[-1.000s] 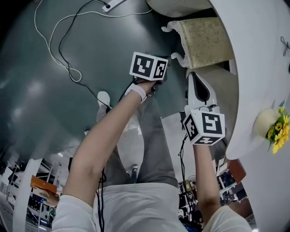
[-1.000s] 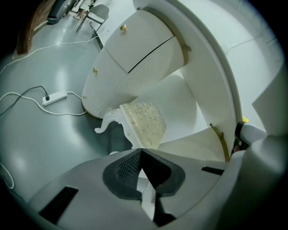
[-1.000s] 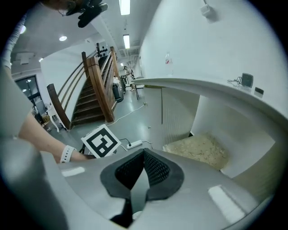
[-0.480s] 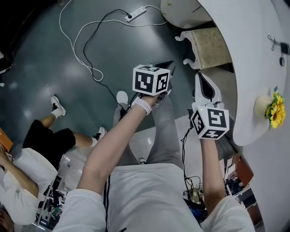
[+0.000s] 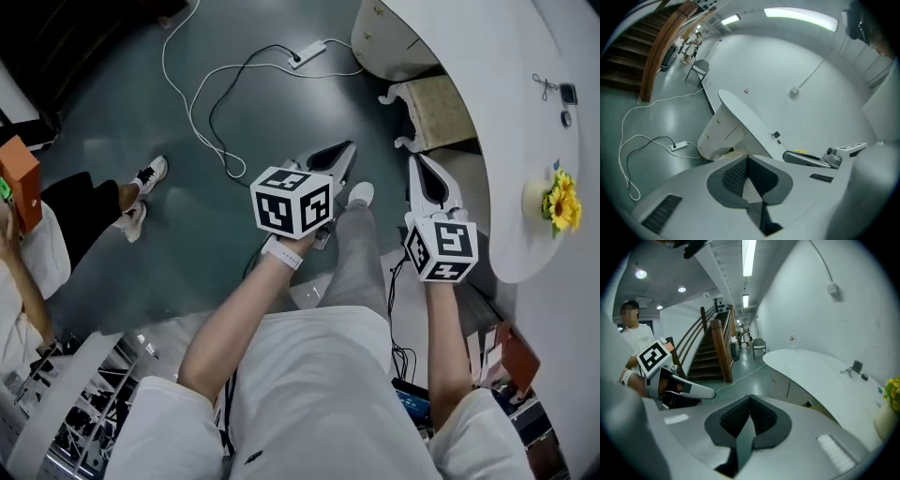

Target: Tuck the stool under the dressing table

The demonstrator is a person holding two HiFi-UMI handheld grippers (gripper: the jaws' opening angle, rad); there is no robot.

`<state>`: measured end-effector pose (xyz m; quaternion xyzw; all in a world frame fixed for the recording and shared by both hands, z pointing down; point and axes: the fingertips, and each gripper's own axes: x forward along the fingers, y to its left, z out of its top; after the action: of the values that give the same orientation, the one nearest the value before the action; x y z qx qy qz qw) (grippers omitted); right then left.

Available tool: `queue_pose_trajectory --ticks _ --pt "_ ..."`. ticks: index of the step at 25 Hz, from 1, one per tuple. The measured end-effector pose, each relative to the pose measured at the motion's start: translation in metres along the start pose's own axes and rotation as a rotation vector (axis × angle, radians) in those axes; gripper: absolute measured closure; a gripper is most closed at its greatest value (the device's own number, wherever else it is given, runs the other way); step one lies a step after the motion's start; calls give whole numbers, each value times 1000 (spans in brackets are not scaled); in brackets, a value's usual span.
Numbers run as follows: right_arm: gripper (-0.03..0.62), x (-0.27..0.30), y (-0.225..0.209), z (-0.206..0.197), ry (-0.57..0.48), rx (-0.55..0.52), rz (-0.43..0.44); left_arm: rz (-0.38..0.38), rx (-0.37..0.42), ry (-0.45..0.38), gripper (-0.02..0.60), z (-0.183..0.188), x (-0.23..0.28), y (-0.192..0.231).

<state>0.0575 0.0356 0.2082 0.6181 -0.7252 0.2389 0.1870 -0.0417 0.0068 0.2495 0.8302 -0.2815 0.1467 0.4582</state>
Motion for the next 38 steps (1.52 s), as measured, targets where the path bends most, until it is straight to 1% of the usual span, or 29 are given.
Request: queue_pose_trajectory --ticks 9,15,19,24,27,30,38 --pt "582 -56 64 71 -97 -63 44 -8 105 -176 572 56 -131 -42" --pt "582 -95 101 110 -163 -96 52 -20 229 -295 572 88 -211 -73" --pt "582 -118 129 128 -202 -117 68 -20 302 -365 572 103 -255 -88" --pt "582 -141 162 151 -263 -145 90 2 391 -439 572 116 -305 -97" --pt "582 -151 180 162 -298 -157 99 10 421 -465 572 121 -329 -97" --pt "582 -156 191 170 -320 -165 105 20 434 -479 572 123 -345 -95" --pt "582 -161 207 174 -341 -167 100 35 442 -505 572 125 -364 -88"
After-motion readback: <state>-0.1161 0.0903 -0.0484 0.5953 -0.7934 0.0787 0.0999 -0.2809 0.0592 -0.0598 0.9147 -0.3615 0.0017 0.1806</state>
